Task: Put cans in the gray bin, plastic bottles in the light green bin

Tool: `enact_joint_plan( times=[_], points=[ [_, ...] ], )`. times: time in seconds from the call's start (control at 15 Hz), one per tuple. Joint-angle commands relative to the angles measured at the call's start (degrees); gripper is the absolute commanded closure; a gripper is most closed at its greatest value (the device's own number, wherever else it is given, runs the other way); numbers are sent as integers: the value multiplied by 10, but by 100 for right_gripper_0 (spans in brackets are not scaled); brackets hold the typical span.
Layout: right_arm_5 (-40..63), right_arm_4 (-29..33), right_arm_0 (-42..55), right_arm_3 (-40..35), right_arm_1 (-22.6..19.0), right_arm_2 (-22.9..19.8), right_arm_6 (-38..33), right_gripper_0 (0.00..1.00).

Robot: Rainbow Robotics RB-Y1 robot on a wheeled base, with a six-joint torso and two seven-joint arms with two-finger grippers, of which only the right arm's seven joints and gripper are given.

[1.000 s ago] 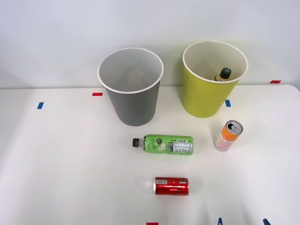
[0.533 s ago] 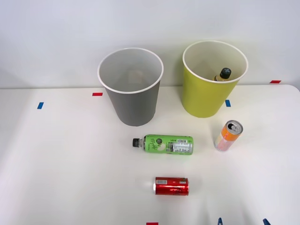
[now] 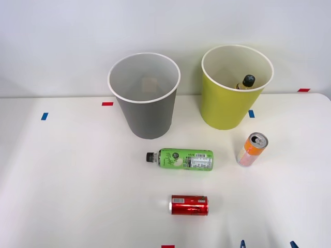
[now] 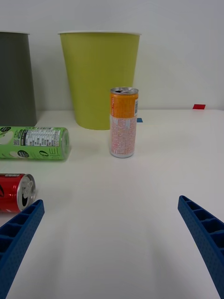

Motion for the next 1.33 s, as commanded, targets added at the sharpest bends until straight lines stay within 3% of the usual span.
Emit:
enact_joint_plan(
  times=[0.07, 0.93, 1.33],
  points=[
    [0, 0, 0, 0, 0, 0, 0, 0],
    [-24, -13, -33, 38, 19, -4, -2, 0],
    [9, -43, -121, 38, 39, -15, -4, 0]
  ],
)
